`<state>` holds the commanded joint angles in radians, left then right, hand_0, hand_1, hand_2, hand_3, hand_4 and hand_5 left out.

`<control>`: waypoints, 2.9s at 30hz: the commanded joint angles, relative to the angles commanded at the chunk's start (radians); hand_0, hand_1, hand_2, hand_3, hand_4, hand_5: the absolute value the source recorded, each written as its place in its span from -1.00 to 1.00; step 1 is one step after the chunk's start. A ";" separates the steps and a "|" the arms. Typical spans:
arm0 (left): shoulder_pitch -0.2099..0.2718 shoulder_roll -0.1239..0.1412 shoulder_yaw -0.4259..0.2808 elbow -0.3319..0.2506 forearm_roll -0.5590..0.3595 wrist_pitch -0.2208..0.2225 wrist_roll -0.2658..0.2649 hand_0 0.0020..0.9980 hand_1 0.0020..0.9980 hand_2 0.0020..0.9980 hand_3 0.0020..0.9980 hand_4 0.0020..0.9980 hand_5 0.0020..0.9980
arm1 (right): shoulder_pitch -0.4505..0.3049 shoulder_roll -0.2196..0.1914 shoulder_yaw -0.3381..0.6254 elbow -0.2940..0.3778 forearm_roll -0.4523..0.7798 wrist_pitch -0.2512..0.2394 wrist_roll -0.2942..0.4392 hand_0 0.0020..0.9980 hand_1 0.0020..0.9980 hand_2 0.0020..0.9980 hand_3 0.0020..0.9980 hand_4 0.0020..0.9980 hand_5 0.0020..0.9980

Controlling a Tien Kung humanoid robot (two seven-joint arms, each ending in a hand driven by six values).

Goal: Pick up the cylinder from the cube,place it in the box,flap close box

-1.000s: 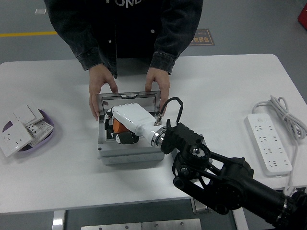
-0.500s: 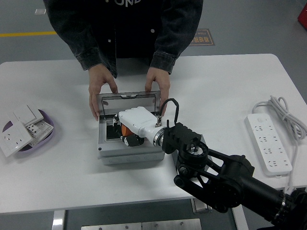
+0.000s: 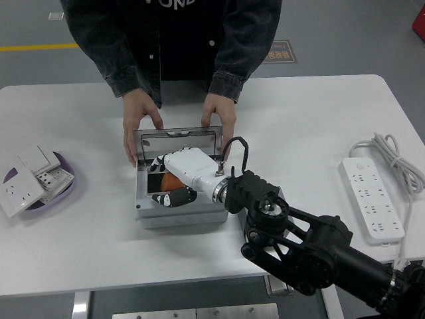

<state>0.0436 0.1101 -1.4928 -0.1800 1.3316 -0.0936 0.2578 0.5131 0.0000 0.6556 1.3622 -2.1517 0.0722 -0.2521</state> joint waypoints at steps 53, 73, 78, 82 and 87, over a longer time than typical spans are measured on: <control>0.005 0.010 0.010 0.000 -0.013 -0.001 -0.014 0.28 0.34 0.19 0.33 0.44 -0.40 | 0.202 -0.361 -0.164 0.175 0.595 -0.138 0.069 0.45 0.31 0.39 0.48 0.55 -0.13; 0.005 0.016 0.026 0.000 -0.036 -0.001 -0.029 0.28 0.34 0.19 0.32 0.44 -0.40 | 0.134 -0.403 -0.241 0.181 0.847 -0.209 0.183 0.40 0.30 0.39 0.45 0.34 -0.10; 0.004 0.015 0.025 0.000 -0.035 0.000 -0.028 0.28 0.34 0.19 0.32 0.44 -0.40 | 0.117 -0.418 -0.188 0.194 0.829 -0.214 0.182 0.40 0.30 0.40 0.46 0.31 -0.08; 0.003 0.015 0.026 0.000 -0.037 0.000 -0.029 0.28 0.34 0.19 0.32 0.44 -0.40 | 0.083 -0.438 -0.096 0.227 0.761 -0.214 0.166 0.40 0.30 0.39 0.47 0.25 -0.10; 0.006 0.013 0.027 0.000 -0.034 0.000 -0.023 0.28 0.34 0.19 0.32 0.44 -0.40 | -0.007 -0.433 0.059 0.232 0.653 -0.224 0.172 0.40 0.30 0.39 0.47 0.25 -0.10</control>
<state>0.0492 0.1230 -1.4655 -0.1800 1.2977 -0.0938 0.2348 0.5059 -0.4328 0.7146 1.5939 -1.4983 -0.1514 -0.0799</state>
